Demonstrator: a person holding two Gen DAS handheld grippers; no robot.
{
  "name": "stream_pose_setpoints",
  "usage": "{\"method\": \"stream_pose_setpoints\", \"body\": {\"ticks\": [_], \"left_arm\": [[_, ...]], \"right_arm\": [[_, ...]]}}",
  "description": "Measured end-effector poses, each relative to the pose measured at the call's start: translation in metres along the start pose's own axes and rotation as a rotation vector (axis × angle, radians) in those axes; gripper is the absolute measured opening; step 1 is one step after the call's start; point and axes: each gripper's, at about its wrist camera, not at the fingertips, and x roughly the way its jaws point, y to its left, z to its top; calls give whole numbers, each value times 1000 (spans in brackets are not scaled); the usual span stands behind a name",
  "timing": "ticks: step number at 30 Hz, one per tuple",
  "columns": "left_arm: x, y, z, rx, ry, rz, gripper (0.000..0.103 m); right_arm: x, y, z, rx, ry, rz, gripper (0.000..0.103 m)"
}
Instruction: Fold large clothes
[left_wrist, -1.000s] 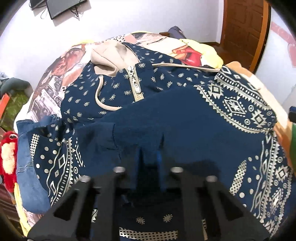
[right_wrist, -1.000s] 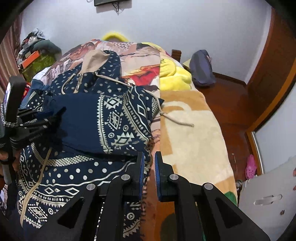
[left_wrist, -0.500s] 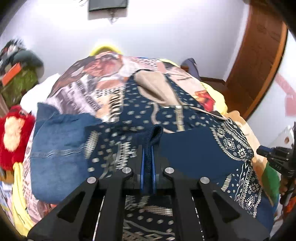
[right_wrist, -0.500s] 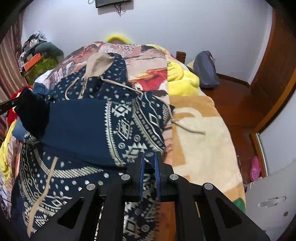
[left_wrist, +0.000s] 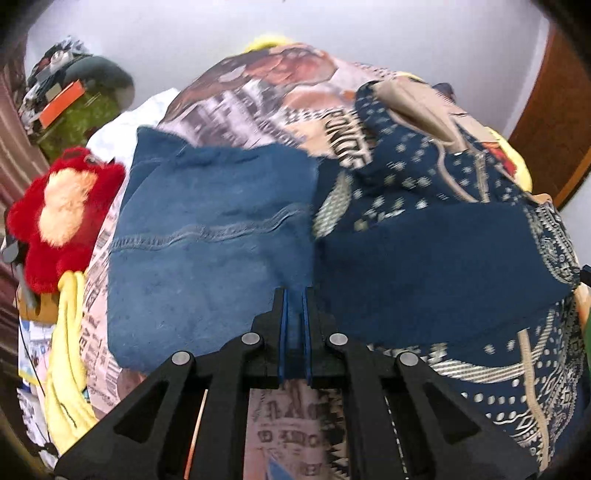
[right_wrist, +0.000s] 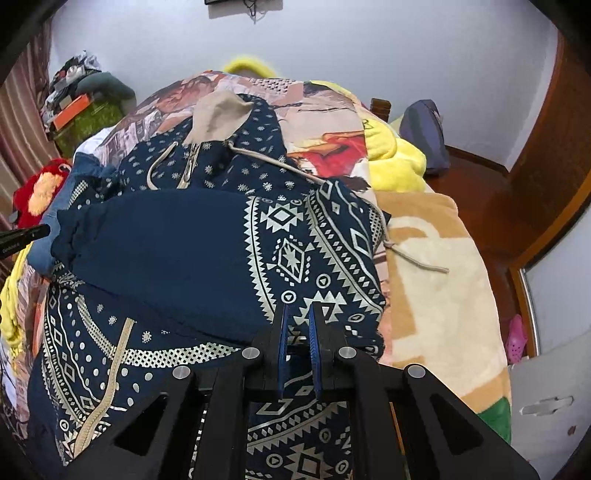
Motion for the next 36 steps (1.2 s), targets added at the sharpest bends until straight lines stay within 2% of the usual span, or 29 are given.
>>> {"method": "stream_pose_setpoints", "body": {"ticks": [4,7,10,12,13,18,21,23,25,28,33,34,35,36], "left_arm": [[-10,2,1,5,-12,-25,6],[-25,-11,7,45,-41,-52,9],[-36,-28,14,76,-78,-85,26],[-40,-43,18,91,-100,-126,45],[-39,-50,18,100,-106,-143,47],[-10,-96,14,183,-59,-176,47],[17,-117,7,230,-13,-167,47],[33,-124,0,243,22,-156,47],[50,-126,-7,248,50,-144,48],[50,-127,-16,260,7,-130,50],[51,-126,-19,252,0,-117,53],[51,-127,-19,251,-1,-112,53],[52,-126,-19,250,-2,-108,54],[53,-127,-19,251,-3,-100,54]], "right_arm": [[4,4,3,-10,5,-1,7],[7,11,10,-24,7,21,7],[9,26,23,-54,-8,48,7],[11,39,30,-79,-17,64,7],[13,47,34,-92,-22,75,7],[38,87,43,-161,-2,133,7],[61,102,40,-197,39,133,7],[76,108,36,-218,53,110,7],[76,109,31,-260,4,80,7],[78,114,26,-324,-26,21,7],[76,117,17,-386,-67,-66,8],[76,116,16,-386,-67,-83,10],[76,112,15,-383,-67,-98,21],[75,109,14,-374,-76,-138,51]]}}
